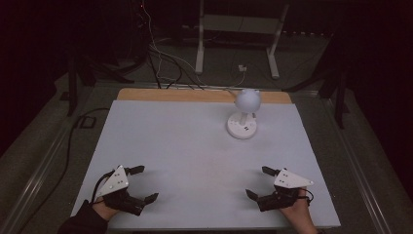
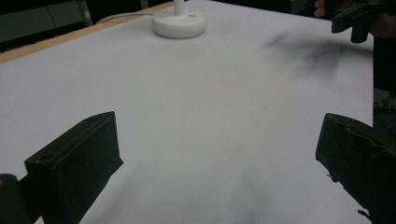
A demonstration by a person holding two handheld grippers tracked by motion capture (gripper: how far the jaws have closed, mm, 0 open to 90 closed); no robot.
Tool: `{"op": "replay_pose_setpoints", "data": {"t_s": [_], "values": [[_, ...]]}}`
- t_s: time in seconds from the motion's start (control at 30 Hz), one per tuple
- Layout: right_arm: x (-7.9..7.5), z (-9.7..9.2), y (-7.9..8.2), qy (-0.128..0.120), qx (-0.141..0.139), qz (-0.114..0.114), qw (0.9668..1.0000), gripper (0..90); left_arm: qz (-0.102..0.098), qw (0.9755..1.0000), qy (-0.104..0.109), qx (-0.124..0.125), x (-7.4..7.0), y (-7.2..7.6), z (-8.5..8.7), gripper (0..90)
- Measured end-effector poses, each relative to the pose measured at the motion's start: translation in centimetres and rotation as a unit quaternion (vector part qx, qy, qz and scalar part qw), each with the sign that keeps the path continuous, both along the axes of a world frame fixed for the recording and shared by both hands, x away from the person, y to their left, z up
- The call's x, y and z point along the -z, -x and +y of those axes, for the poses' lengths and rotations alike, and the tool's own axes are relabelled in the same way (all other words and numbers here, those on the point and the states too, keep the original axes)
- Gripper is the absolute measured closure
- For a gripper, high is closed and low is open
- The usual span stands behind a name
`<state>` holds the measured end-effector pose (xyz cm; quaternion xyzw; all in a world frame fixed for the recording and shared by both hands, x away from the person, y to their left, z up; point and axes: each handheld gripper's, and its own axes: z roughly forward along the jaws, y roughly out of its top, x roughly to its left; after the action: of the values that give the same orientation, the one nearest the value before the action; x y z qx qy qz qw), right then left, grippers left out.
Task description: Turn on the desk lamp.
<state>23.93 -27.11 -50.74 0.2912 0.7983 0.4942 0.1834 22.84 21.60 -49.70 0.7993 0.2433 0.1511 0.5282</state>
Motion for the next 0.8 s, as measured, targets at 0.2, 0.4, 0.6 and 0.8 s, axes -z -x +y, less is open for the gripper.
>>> {"op": "replay_pose_setpoints", "data": {"t_s": [0.2,0.4,0.6,0.8], "values": [[0.14,-0.12,-0.02,0.033,0.007,0.007,0.9994,0.0,0.002,1.0000,0.005,0.001,0.01,-0.03,0.08,0.4],[-0.32,-0.48,0.10,0.030,0.018,0.009,0.9994,0.0,0.005,0.9999,0.009,0.005,0.05,-0.03,0.03,0.4],[-0.33,-0.29,0.10,0.034,0.020,0.018,0.9990,0.0,0.006,0.9999,0.011,0.007,0.04,-0.05,0.02,0.4],[-0.39,0.04,0.18,0.037,0.023,0.025,0.9988,0.0,0.008,0.9999,0.012,0.007,0.02,-0.02,0.01,0.4]]}}
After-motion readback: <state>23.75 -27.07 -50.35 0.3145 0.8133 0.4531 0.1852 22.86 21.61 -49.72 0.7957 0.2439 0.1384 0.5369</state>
